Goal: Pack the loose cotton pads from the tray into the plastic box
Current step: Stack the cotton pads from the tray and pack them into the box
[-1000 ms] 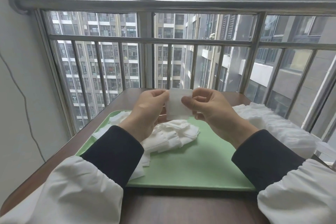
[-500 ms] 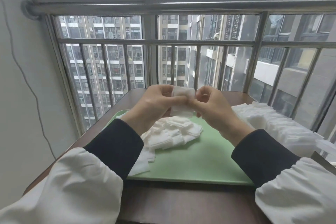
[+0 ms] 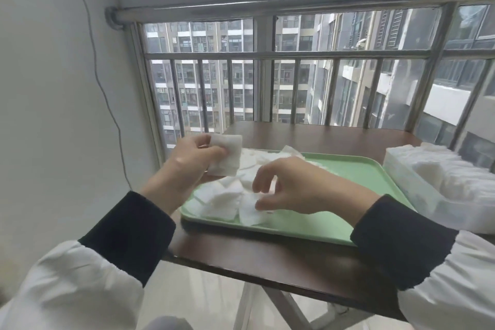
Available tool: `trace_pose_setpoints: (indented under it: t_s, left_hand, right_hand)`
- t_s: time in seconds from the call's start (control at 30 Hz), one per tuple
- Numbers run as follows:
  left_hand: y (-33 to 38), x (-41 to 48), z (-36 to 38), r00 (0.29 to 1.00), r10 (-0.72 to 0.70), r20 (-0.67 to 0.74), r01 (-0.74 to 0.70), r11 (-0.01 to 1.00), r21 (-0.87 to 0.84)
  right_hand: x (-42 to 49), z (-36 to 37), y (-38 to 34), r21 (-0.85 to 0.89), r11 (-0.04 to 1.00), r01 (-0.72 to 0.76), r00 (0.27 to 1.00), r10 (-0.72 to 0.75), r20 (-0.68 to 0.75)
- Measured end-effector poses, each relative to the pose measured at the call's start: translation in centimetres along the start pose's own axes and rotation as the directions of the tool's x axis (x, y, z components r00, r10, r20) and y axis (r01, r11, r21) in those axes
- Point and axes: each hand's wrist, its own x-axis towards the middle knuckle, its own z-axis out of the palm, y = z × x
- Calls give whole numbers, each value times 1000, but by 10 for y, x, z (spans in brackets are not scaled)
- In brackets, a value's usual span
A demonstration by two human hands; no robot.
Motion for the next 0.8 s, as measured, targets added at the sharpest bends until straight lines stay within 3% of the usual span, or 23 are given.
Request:
trace_pose_setpoints:
  t_s: [0.17,0.37,0.5,0.63,0.8]
  left_hand:
    - [-22,-2,-3,999,-8,-48,6,999,-41]
    - [-29,-5,9,999,27,-44,-29,998,-49]
    - [-29,-7,7,999,45,-18,-47,993,-105]
    - [-30,-9,9,998,63,12,-61,993,-102]
    - [-29,-13,9,996,73,46,-66,988,-140]
  right_hand:
    - [12,7,-10,-103,993,-63,992,73,104]
    - [12,7,-13,-41,998,-37,995,41,95]
    - [7,-11,-9,216,973,-85,996,76,50]
    - [6,-31,-10,654,755,-45,998,66,-7]
    - [22,-28,-21,818,575,-13,995,89,-47]
